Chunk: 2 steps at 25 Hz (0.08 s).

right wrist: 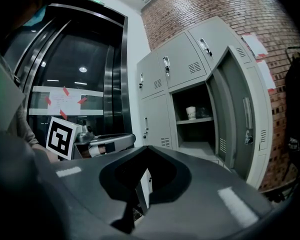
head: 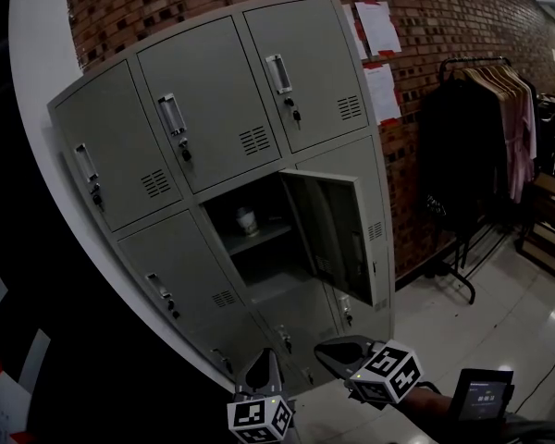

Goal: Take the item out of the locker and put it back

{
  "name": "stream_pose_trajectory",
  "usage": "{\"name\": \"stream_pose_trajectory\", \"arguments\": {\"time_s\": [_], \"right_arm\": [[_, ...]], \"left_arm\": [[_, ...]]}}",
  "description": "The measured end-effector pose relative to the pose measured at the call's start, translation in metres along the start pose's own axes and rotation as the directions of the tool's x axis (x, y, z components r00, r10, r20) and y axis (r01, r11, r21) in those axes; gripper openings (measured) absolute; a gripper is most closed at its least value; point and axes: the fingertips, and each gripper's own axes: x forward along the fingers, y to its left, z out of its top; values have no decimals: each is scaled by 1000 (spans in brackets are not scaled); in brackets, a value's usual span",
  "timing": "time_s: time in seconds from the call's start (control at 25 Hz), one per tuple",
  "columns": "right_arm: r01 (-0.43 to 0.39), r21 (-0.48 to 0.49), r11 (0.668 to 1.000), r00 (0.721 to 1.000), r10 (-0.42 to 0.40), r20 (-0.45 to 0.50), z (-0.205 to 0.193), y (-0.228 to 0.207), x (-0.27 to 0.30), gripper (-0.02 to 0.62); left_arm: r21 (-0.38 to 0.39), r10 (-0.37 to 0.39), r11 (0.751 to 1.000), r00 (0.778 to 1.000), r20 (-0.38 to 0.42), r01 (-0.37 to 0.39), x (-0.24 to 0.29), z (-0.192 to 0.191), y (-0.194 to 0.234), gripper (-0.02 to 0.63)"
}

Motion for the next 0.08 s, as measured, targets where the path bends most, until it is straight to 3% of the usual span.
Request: {"name": "stream_pose_trajectory", "arguments": {"time_s": [0.08], "right_arm": [[-2,-1,1000,1000,2,-1,1,-1,0,5]], "left_arm": [[-17,-7,1000,1000,-4,7,1,-1,-1,0]]}}
